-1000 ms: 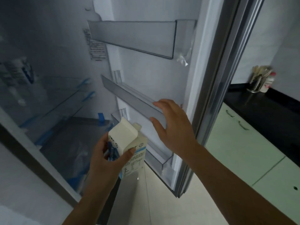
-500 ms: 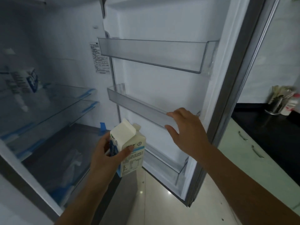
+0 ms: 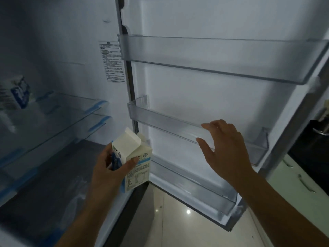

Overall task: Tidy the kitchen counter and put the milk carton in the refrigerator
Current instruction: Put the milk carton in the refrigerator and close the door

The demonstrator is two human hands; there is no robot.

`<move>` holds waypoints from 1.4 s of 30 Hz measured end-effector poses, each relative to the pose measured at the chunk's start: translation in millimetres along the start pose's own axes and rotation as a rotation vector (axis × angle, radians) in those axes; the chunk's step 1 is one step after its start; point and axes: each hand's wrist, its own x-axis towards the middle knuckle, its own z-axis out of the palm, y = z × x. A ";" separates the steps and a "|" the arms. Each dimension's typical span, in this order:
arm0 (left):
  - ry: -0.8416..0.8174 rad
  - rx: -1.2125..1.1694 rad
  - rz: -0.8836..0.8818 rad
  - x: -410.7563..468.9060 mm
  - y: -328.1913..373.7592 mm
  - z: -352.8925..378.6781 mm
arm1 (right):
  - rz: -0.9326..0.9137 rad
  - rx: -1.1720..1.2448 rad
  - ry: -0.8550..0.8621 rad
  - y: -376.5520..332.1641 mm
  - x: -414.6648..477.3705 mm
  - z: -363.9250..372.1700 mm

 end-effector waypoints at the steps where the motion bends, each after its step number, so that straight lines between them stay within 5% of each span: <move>1: -0.002 -0.004 0.004 9.6 0.5 -0.3 | -0.017 0.044 0.002 -3.9 5.6 3.5; 8: 0.126 -0.030 0.066 51.4 9.9 -36.9 | -0.185 0.287 -0.042 -72.5 59.7 68.6; 25: 0.786 0.150 0.180 58.3 55.4 -151.8 | -0.648 0.740 -0.361 -270.8 157.8 230.0; 42: 1.238 0.227 0.155 113.1 41.8 -162.1 | -0.622 0.789 -0.270 -281.0 184.3 296.6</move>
